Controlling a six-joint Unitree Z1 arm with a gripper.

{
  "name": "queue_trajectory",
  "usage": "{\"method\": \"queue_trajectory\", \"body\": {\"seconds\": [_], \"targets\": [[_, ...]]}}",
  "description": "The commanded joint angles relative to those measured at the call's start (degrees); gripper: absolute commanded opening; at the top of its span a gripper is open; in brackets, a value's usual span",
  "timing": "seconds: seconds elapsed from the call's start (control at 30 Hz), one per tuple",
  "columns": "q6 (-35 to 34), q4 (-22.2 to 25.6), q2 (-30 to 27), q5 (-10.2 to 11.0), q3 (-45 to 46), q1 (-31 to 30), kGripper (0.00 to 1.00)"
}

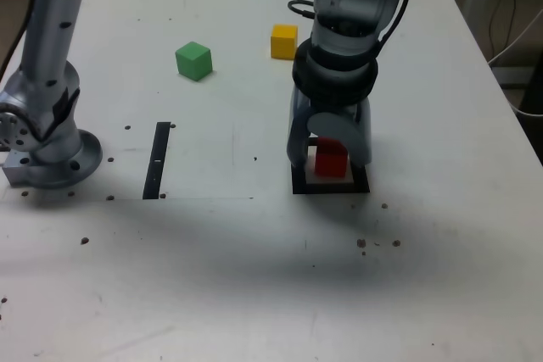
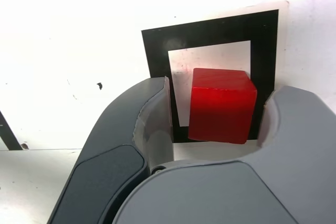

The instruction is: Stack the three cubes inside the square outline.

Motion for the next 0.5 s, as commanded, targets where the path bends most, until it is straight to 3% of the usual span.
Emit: {"method": "queue_trajectory", "body": {"seconds": [0.0, 0.47], "targets": [[-0.08, 0.29, -0.41, -0.02, 0.08, 0.11, 0.99], [4.18, 0.38, -7.91, -0.2, 2.85, 1.34, 0.99]]}}
